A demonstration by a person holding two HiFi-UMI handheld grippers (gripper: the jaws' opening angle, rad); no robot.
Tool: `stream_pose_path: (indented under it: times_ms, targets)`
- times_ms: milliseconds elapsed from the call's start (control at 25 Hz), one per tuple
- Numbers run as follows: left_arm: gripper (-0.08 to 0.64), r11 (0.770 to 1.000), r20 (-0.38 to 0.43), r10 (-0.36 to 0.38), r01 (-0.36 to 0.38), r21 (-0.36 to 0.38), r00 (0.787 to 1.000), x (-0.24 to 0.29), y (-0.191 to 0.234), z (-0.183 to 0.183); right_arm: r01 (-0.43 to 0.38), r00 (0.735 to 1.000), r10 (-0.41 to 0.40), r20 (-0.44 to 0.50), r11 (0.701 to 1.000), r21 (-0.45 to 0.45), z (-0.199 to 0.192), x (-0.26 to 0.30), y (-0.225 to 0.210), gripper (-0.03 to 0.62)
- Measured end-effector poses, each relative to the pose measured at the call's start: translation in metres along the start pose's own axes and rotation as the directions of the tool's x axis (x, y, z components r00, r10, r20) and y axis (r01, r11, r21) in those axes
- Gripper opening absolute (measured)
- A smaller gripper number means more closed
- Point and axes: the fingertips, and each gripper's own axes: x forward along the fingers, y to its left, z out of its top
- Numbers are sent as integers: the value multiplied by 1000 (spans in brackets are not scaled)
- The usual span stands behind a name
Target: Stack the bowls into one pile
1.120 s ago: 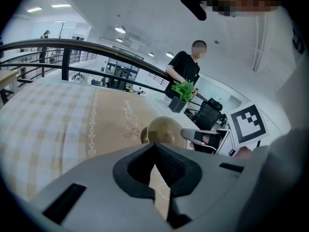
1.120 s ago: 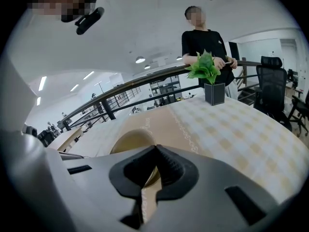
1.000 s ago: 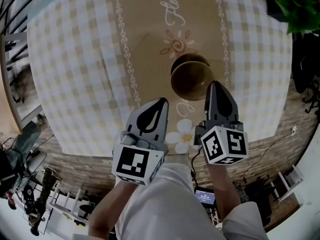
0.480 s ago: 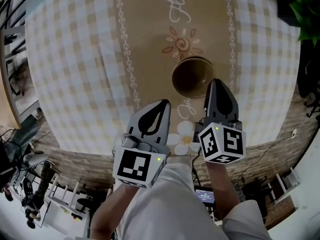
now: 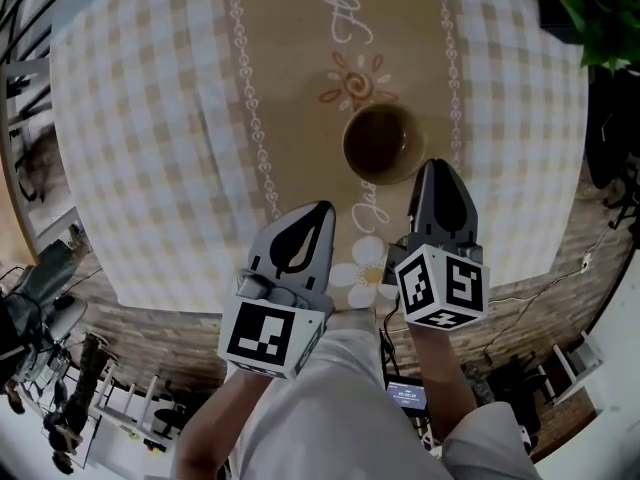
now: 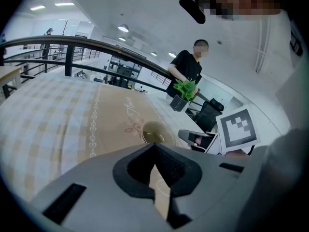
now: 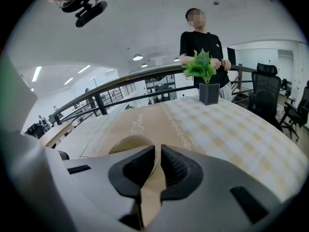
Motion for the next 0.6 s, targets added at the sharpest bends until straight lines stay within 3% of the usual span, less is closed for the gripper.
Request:
stream_pose_path:
  times_ms: [280, 600]
  targets:
    - [18, 995, -53, -59, 63, 78, 997, -32, -13, -7, 13, 998, -14, 62, 1000, 11, 8, -39, 10, 40]
    - [18, 980, 5, -126, 123, 159, 992, -93, -32, 1, -8, 993, 9, 115, 1000, -7, 12, -109, 40, 38]
